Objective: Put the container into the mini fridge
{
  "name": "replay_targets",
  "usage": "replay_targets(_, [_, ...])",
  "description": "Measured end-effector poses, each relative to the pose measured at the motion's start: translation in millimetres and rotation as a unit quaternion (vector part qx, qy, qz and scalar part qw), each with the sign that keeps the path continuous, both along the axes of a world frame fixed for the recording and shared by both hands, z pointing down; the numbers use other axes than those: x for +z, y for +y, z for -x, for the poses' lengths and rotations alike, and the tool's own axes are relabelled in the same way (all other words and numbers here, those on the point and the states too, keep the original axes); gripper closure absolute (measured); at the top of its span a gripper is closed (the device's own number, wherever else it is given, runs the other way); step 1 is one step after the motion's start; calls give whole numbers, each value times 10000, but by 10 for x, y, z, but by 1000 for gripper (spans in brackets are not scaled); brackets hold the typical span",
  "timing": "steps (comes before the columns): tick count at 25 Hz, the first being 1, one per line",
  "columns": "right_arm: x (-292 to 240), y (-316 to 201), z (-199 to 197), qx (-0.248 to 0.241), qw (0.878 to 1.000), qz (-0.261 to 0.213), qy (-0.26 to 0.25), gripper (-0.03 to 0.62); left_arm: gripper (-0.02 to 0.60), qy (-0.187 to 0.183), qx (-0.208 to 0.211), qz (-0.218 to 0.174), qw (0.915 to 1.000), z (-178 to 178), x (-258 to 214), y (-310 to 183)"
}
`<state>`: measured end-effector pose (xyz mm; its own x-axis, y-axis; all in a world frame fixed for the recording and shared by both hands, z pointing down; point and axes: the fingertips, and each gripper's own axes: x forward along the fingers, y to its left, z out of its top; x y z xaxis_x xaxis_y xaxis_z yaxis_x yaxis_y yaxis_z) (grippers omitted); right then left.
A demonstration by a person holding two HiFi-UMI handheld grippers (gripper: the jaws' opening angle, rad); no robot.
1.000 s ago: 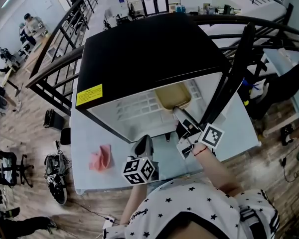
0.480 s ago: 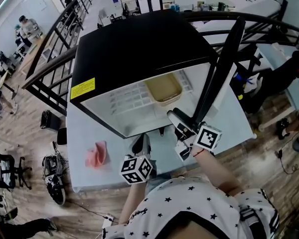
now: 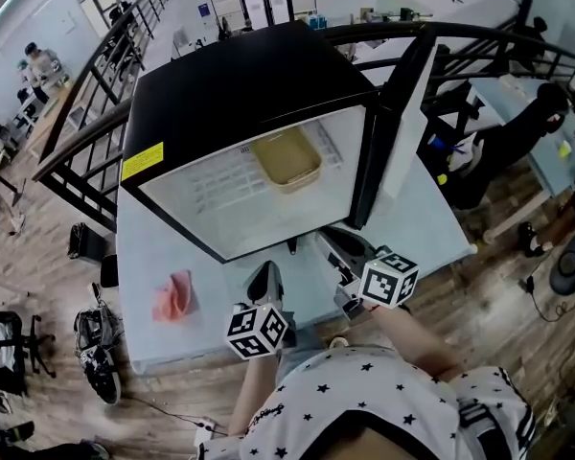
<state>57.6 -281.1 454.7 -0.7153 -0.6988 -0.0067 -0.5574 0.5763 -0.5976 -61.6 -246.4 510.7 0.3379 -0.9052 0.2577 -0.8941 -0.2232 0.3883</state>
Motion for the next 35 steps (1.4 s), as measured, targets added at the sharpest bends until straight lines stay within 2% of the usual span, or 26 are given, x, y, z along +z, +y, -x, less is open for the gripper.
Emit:
replay_targets(6, [59,278,-70,20,9965,-348,763,562,577,11,123,41,9999,-107,12,172])
replay_targets(12, [5,470,21,-14,9862,-837,1430,566,577,54,240,-48,9997,-124,-52,262])
replay_targets(20, [-41,831,221,56,9801,-1002,1711,568,577,71,475,-169,9987,-57,-162,487])
replay_targets(35, [14,1884,577,284,9797,-860,1790,568,577,-29,798,-6,9968,227,-132,1488])
